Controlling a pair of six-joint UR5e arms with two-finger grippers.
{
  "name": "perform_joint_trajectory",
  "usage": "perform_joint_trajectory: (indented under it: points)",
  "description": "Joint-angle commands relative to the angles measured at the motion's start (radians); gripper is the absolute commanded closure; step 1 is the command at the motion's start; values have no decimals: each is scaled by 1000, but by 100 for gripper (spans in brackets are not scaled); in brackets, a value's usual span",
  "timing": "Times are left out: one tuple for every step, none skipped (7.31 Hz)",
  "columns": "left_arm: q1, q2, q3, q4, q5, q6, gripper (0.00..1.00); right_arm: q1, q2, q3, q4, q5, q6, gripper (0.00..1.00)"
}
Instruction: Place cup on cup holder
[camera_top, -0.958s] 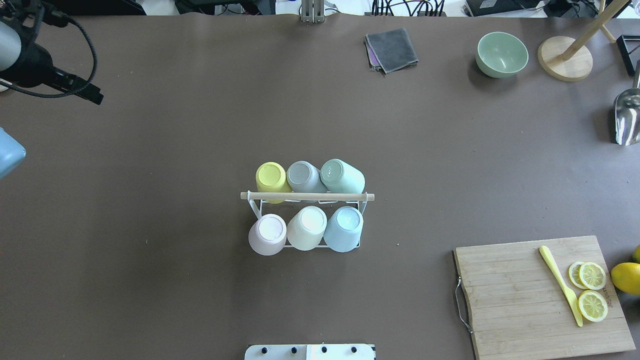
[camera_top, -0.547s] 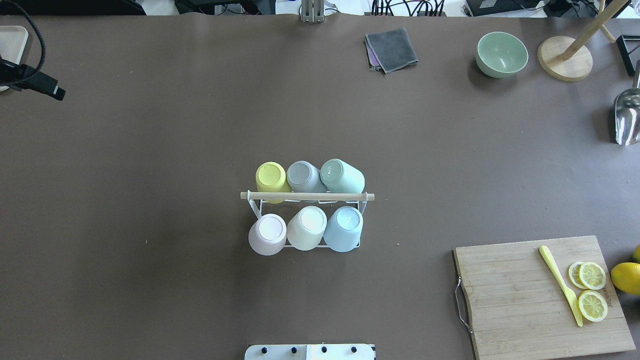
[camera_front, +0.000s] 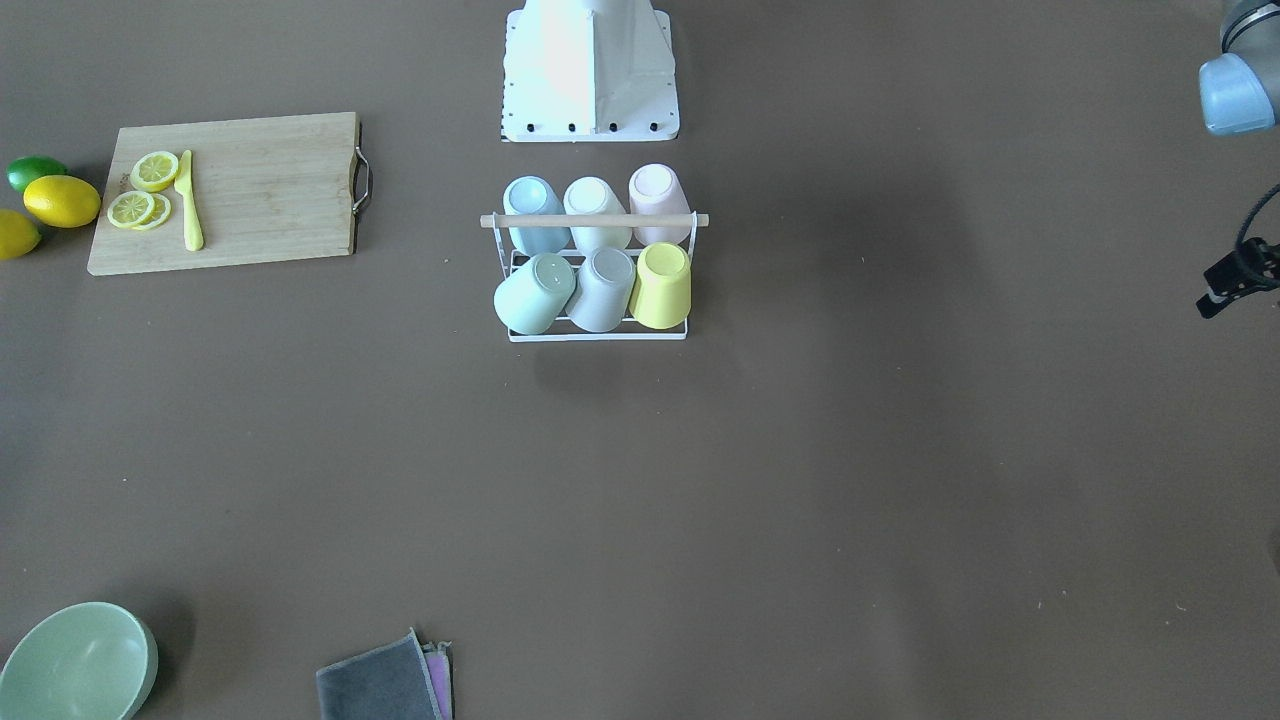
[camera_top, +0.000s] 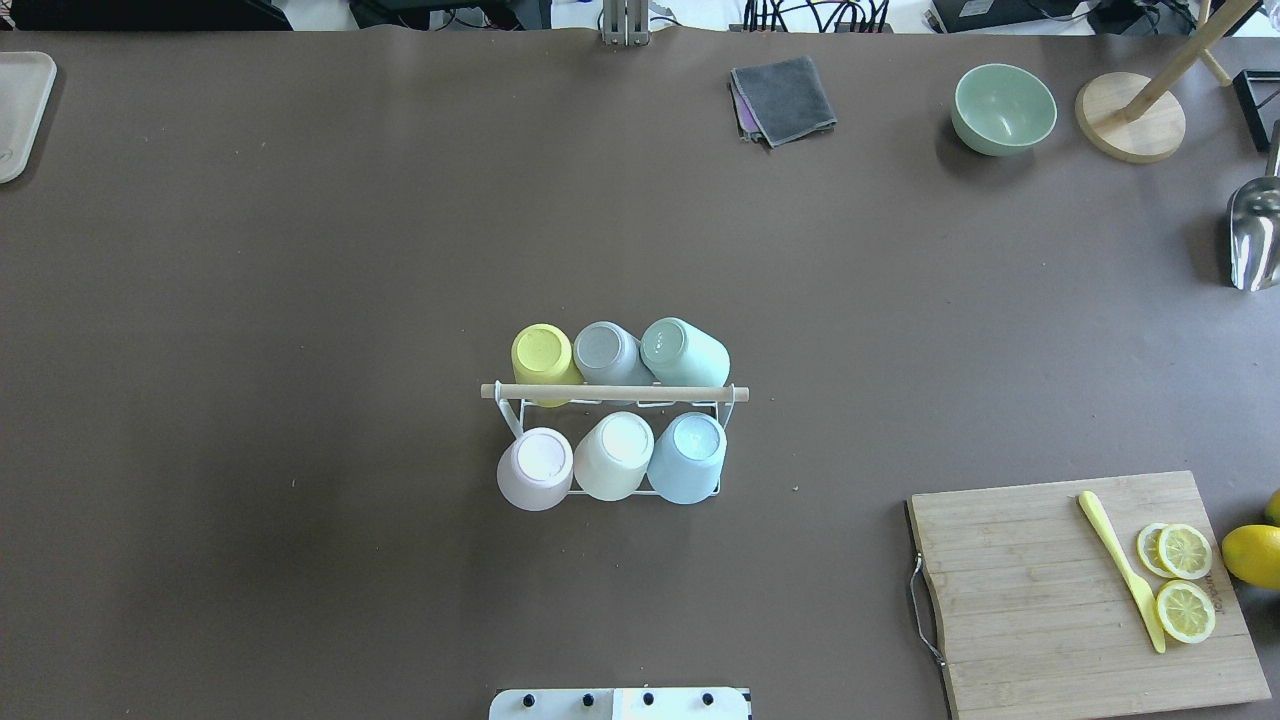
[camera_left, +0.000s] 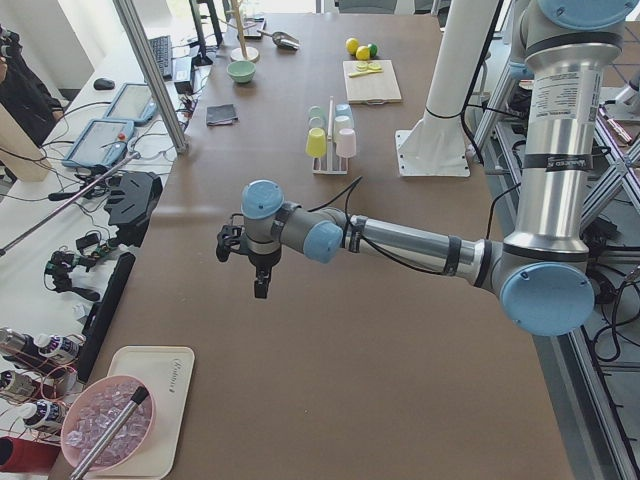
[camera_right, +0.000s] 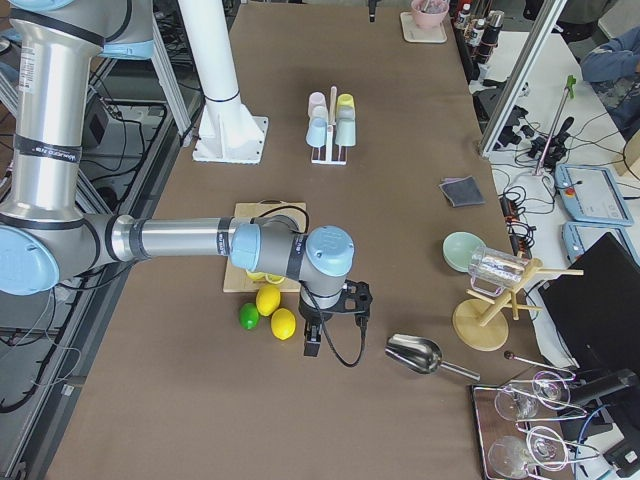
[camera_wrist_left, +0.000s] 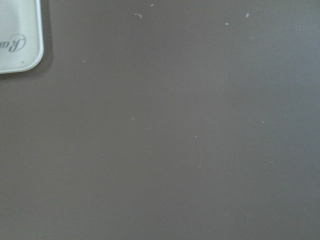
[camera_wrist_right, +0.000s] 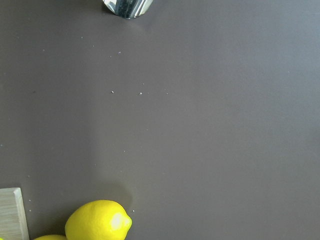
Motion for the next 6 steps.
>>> perform_joint_trajectory:
  points:
    - [-152,85,1,65,-7,219,2,0,0,-1,0,-2,-1,0]
    - [-185,99,6,140,-2,307,2,0,-1,-1,0,-2,-1,0]
    - [-186,99,0,191,3,313,2,0,1,-1,0,-3,-1,0]
    - [-185,100,16,191,4,313,2,0,1,-1,0,-3,-1,0]
    - [-183,79,65,185,3,305,2,0,1,-1,0,-3,-1,0]
    - [-185,67,97,184,-5,289,2,0,1,-1,0,-3,-1,0]
